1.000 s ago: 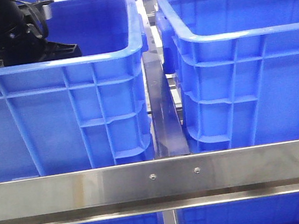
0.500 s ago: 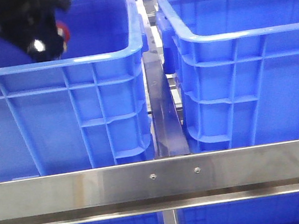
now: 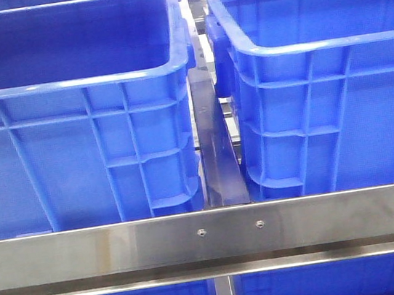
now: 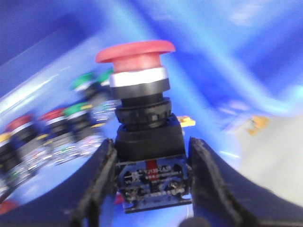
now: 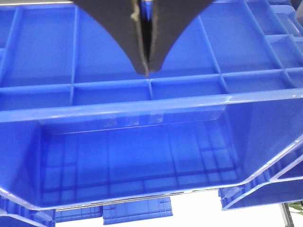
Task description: Pick red and yellow buttons and place in box
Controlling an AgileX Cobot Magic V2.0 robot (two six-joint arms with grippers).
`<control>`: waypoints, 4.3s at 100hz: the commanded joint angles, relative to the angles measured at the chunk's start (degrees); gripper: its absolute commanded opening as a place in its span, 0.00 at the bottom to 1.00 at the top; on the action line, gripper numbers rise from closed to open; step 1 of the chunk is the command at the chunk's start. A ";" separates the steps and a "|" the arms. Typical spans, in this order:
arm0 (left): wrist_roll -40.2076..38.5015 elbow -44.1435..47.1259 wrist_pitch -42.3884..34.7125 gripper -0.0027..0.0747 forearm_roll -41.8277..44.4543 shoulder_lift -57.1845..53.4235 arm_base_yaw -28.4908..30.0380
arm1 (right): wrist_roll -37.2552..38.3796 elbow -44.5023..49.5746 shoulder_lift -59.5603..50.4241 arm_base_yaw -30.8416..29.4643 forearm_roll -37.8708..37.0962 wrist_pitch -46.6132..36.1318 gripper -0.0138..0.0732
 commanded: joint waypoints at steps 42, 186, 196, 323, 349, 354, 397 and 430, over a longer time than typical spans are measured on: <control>2.52 -1.88 -1.13 0.01 -0.89 -3.66 -17.54 | 1.20 -1.50 -1.47 -0.14 1.16 -13.50 0.08; 2.52 -1.88 -1.11 0.01 -0.89 -3.66 -17.77 | -10.28 -44.59 37.20 -0.14 40.02 34.76 0.76; 2.52 -1.88 -1.11 0.01 -0.89 -3.66 -17.77 | -19.96 -44.59 40.54 -0.14 53.68 36.37 0.76; 2.52 -1.88 -1.11 0.01 -0.89 -3.66 -17.77 | -47.79 -50.28 64.12 9.92 87.96 56.22 0.75; 2.52 -1.88 -1.11 0.01 -0.89 -3.66 -17.77 | -47.79 -50.28 64.12 9.92 87.70 57.04 0.40; 2.52 -1.88 -1.11 0.01 -0.89 -3.66 -17.77 | -47.79 -50.28 64.12 9.92 87.70 57.10 0.34; 1.86 -1.88 -0.40 0.56 1.02 -3.66 -17.77 | -47.83 -50.28 64.12 9.92 87.70 55.04 0.31; -1.38 -1.88 -0.08 0.63 3.10 -3.66 -16.31 | -49.68 -50.28 64.12 9.79 87.70 50.09 0.31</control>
